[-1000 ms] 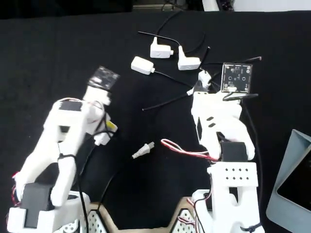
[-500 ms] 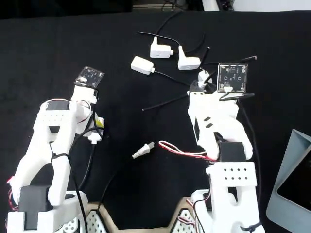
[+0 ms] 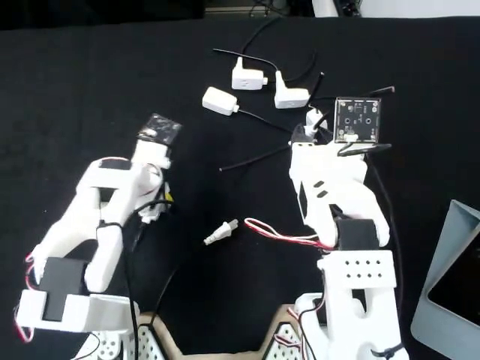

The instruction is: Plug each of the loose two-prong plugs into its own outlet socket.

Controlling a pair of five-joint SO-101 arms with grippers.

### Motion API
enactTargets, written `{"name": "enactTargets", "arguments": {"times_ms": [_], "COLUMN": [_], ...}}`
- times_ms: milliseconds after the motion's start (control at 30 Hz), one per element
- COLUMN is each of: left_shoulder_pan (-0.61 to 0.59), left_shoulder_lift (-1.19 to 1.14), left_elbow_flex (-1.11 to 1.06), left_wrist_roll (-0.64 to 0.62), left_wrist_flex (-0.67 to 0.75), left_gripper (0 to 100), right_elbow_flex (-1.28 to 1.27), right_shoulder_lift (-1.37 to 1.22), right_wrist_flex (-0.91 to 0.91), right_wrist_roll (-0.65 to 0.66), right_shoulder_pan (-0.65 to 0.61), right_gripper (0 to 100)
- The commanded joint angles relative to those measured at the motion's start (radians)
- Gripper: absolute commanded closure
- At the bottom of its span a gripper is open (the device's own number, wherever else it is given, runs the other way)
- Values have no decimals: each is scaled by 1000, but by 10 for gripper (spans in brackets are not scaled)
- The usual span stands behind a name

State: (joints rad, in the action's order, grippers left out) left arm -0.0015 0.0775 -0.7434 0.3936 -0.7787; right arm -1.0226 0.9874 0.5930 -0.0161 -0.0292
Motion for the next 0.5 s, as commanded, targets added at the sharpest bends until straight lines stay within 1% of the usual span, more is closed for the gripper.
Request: {"name": "enactTargets", "arguments": {"times_ms": [0, 133, 300, 367, 433, 467], "left_shoulder_pan": [97, 185, 213, 205, 185, 171], "left_shoulder_lift": [-3, -3, -3, -2, 6, 20], "left_elbow_flex": [51, 73, 125, 139, 163, 179], "left_wrist_roll": [-8, -11, -21, -52, -74, -94], "left_wrist_flex": [14, 21, 12, -11, -80, -118], "left_gripper": [852, 865, 848, 781, 686, 664], "right_elbow_flex": [35, 35, 35, 35, 35, 35], "right_shoulder_lift": [13, 13, 13, 13, 13, 13], "right_wrist_flex": [5, 5, 5, 5, 5, 5], "right_wrist_roll": [-6, -6, -6, -6, -6, -6], "right_shoulder_pan": [-12, -12, -12, -12, -12, -12], "right_gripper": [986, 986, 986, 986, 986, 986]}}
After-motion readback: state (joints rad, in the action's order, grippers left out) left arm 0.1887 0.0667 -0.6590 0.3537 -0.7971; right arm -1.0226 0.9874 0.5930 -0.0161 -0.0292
